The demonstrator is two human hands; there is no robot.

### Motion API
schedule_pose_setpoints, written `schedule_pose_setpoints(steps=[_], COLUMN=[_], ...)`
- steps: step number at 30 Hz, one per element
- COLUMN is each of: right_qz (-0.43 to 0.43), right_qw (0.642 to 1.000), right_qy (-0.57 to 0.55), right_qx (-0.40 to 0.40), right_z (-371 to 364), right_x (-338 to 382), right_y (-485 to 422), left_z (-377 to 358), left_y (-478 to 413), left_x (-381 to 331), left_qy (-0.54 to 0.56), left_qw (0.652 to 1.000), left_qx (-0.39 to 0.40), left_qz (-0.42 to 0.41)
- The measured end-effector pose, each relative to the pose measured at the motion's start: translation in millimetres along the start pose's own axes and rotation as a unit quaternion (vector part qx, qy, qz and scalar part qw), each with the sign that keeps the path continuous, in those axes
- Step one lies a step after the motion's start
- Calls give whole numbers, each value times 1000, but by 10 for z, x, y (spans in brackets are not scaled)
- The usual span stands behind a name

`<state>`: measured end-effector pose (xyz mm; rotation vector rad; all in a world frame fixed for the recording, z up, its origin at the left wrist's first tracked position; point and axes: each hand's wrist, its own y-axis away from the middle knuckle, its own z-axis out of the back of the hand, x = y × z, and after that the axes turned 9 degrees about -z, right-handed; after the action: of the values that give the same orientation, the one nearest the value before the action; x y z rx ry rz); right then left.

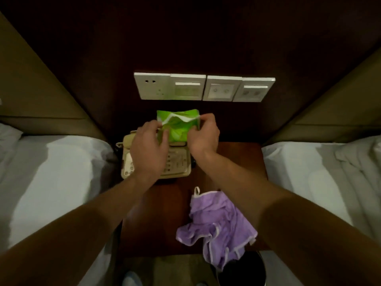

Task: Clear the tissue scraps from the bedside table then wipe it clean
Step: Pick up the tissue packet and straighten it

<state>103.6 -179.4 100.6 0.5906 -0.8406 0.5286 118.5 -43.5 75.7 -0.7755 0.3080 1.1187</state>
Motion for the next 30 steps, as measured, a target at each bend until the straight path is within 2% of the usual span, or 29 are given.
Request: schedule_pose_setpoints(steps=[5,8,11,15,20,27,30], right_qz=[-4,-38,-74,-114,-122,-110,-109], right_qw=[996,991,988,986,987,983,983], right_qy=[21,44,50,39,57,95,116], right_qx=[-85,-122,-123,-115,-93,-110,-94], right_z=[842,1138,1296,1313,1291,1388,1388], right_x=[-754,-1204,-1567,-1870,-1956,-1984,-2031], right_y=[-445,-691,-865,-1086,-1334,-1526,-1593], left_z=[-594,-1016,-1467,-1943,-2325,-2605,-2670], left_y=[130,196,329,485,590,515,485], left_x=[-830,-1167,-1301,-1263,-1075,-1055,-1090], left_qy=[-35,-3,40,68,95,113,112], left_qw=[995,991,980,969,967,969,967], left_qx=[44,119,192,236,228,214,222], left_qz=[-88,-67,-35,13,62,40,48])
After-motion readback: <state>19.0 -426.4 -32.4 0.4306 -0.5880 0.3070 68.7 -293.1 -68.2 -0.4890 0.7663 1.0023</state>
